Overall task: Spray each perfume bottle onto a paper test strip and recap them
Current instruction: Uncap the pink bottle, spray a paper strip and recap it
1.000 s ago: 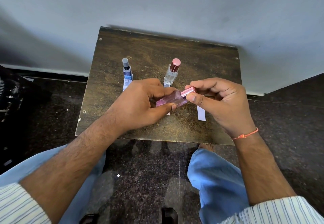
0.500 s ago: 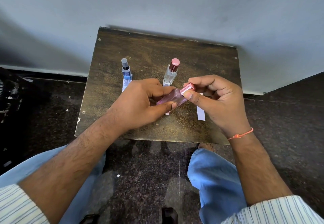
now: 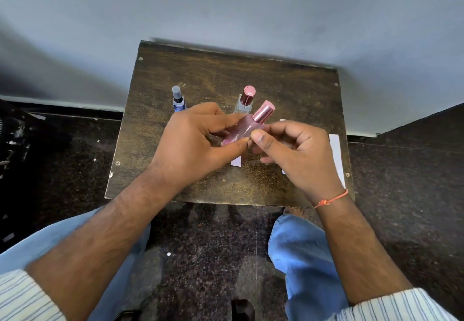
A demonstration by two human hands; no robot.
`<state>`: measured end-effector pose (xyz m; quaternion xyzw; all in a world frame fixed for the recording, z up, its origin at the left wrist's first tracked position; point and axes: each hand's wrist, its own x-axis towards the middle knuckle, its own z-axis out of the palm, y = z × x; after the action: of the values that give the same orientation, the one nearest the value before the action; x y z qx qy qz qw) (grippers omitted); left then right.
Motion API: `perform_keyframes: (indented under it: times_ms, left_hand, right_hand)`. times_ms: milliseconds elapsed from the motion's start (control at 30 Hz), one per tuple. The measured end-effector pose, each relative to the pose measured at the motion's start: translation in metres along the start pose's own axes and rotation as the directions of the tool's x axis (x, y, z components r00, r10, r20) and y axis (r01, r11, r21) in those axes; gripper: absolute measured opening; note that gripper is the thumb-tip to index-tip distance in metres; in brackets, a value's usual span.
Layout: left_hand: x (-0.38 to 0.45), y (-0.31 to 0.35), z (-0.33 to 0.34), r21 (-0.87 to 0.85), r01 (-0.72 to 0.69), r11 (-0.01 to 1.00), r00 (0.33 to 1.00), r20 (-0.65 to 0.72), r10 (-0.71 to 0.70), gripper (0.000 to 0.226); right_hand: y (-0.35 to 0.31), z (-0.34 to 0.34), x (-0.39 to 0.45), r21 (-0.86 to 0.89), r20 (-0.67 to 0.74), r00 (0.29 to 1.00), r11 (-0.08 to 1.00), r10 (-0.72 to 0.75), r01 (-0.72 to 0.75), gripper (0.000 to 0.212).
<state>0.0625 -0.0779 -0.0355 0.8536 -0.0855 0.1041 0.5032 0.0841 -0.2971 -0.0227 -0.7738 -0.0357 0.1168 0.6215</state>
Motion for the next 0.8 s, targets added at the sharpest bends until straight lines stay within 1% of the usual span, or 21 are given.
perform_keyframes:
  times_ms: [67, 133, 200, 233, 267, 300, 333, 367, 400, 433, 467, 500, 533, 600, 667, 733, 800]
  left_hand:
    - [-0.003, 0.003, 0.001, 0.031, -0.038, 0.999, 0.999, -0.032, 0.039, 0.041]
    - [-0.007, 0.007, 0.003, 0.101, -0.096, 0.99, 0.993, -0.052, 0.101, 0.039]
    - [-0.011, 0.009, 0.007, 0.178, -0.156, 0.972, 0.982, -0.074, 0.171, 0.036]
    - [-0.013, 0.009, 0.009, 0.198, -0.175, 0.964, 0.977, -0.082, 0.194, 0.036]
    - [-0.013, 0.009, 0.01, 0.205, -0.184, 0.961, 0.975, -0.085, 0.205, 0.036]
    - [-0.012, 0.01, 0.01, 0.199, -0.185, 0.962, 0.976, -0.077, 0.203, 0.037]
    - [-0.01, 0.011, 0.009, 0.185, -0.176, 0.967, 0.981, -0.053, 0.188, 0.04]
    - [-0.008, 0.013, 0.008, 0.154, -0.148, 0.977, 0.988, -0.012, 0.151, 0.046]
    - [-0.006, 0.013, 0.007, 0.093, -0.09, 0.992, 0.995, 0.046, 0.086, 0.055]
    - [-0.005, 0.013, 0.007, 0.006, 0.007, 1.0, 0.993, 0.117, -0.007, 0.064]
    - [-0.005, 0.011, 0.007, -0.084, 0.131, 0.988, 0.974, 0.194, -0.113, 0.07]
    - [-0.004, 0.009, 0.006, -0.139, 0.237, 0.961, 0.945, 0.263, -0.195, 0.069]
    - [-0.003, 0.008, 0.005, -0.166, 0.303, 0.938, 0.918, 0.316, -0.24, 0.063]
    - [-0.001, 0.007, 0.004, -0.251, 0.403, 0.88, 0.867, 0.412, -0.279, 0.042]
    - [0.002, 0.007, 0.003, -0.33, 0.494, 0.804, 0.823, 0.475, -0.311, 0.034]
    - [0.004, 0.006, 0.002, -0.33, 0.501, 0.8, 0.813, 0.496, -0.305, 0.032]
    - [0.003, 0.004, 0.003, -0.325, 0.477, 0.816, 0.824, 0.488, -0.288, 0.031]
  right_hand:
    - [-0.006, 0.004, -0.003, 0.006, 0.009, 1.0, 1.0, 0.005, -0.005, 0.032]
    - [-0.008, 0.007, -0.006, -0.032, 0.002, 1.0, 0.999, -0.012, 0.012, 0.032]
    - [-0.007, 0.01, -0.008, -0.1, -0.053, 0.998, 0.995, -0.022, 0.017, 0.043]
    - [-0.006, 0.011, -0.008, -0.123, -0.08, 0.997, 0.992, -0.025, 0.016, 0.05]
    - [-0.005, 0.011, -0.008, -0.124, -0.092, 0.995, 0.992, -0.029, 0.017, 0.051]
    - [-0.005, 0.01, -0.007, -0.111, -0.096, 0.995, 0.994, -0.029, 0.018, 0.048]
    - [-0.005, 0.009, -0.007, -0.092, -0.087, 0.996, 0.996, -0.031, 0.023, 0.041]
    - [-0.005, 0.007, -0.006, -0.061, -0.066, 0.997, 0.998, -0.031, 0.027, 0.033]
    - [-0.005, 0.004, -0.005, -0.023, -0.041, 0.999, 0.999, -0.032, 0.031, 0.028]
    - [-0.005, 0.001, -0.004, 0.022, -0.012, 0.999, 0.999, -0.03, 0.031, 0.024]
    - [-0.005, -0.003, -0.003, 0.055, 0.021, 0.999, 0.998, -0.034, 0.033, 0.021]
    - [-0.004, -0.006, -0.002, 0.075, 0.047, 0.998, 0.996, -0.042, 0.039, 0.019]
    - [-0.003, -0.01, -0.001, 0.083, 0.057, 0.997, 0.995, -0.054, 0.049, 0.022]
    - [-0.002, -0.017, 0.001, 0.086, 0.056, 0.997, 0.995, -0.059, 0.054, 0.025]
    - [0.0, -0.024, 0.001, 0.076, 0.096, 0.992, 0.995, -0.078, 0.071, 0.026]
    - [0.001, -0.029, 0.001, 0.079, 0.157, 0.981, 0.992, -0.113, 0.101, 0.026]
    - [0.0, -0.031, 0.001, 0.095, 0.18, 0.975, 0.989, -0.132, 0.116, 0.028]
